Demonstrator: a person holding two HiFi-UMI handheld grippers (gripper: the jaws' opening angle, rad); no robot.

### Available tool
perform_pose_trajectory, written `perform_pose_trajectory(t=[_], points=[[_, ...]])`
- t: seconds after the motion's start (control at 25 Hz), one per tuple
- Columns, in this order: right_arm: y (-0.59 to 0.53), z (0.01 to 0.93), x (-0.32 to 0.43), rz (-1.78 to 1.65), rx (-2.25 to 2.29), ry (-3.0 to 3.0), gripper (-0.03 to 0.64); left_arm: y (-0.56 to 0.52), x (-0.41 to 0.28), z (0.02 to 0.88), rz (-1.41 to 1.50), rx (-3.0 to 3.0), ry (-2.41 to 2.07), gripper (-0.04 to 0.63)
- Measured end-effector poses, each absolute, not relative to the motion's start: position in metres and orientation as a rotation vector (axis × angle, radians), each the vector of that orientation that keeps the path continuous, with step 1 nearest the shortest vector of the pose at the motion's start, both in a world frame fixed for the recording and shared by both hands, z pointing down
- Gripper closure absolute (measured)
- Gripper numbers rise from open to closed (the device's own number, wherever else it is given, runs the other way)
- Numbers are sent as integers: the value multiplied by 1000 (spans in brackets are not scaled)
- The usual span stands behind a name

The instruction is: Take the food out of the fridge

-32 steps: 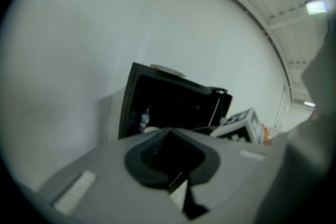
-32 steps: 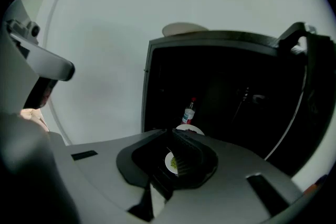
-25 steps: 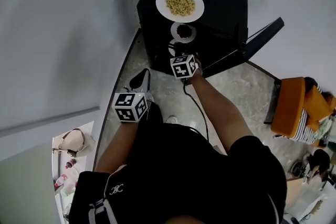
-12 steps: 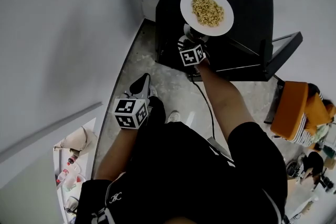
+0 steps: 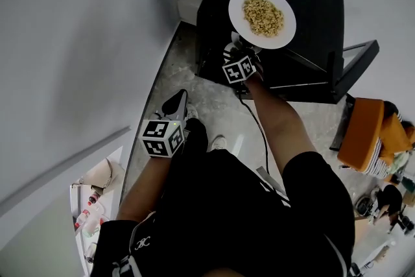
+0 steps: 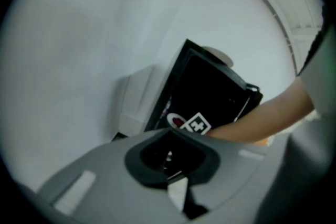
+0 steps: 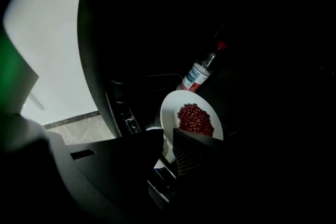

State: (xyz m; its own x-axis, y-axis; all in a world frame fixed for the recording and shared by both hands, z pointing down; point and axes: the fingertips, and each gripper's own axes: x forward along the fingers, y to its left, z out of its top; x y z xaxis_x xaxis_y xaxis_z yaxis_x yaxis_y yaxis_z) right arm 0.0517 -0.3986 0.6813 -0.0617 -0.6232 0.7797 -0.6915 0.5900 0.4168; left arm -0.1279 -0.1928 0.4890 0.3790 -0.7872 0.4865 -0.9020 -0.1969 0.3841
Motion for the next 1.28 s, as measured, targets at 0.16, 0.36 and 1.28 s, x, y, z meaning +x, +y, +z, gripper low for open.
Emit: perform_pose_trajectory(t=[0.16, 0.36, 1.28], points=[[-384, 681, 53, 64, 1056, -1761, 566, -195, -119, 485, 240, 2046, -1431, 597], [-361, 683, 57, 18, 1014, -1773, 569, -190, -108, 488, 247, 2051, -1418, 597], [-308, 649, 94, 2080, 1857, -1993, 537, -163, -70, 490, 323, 2065, -1394, 597]])
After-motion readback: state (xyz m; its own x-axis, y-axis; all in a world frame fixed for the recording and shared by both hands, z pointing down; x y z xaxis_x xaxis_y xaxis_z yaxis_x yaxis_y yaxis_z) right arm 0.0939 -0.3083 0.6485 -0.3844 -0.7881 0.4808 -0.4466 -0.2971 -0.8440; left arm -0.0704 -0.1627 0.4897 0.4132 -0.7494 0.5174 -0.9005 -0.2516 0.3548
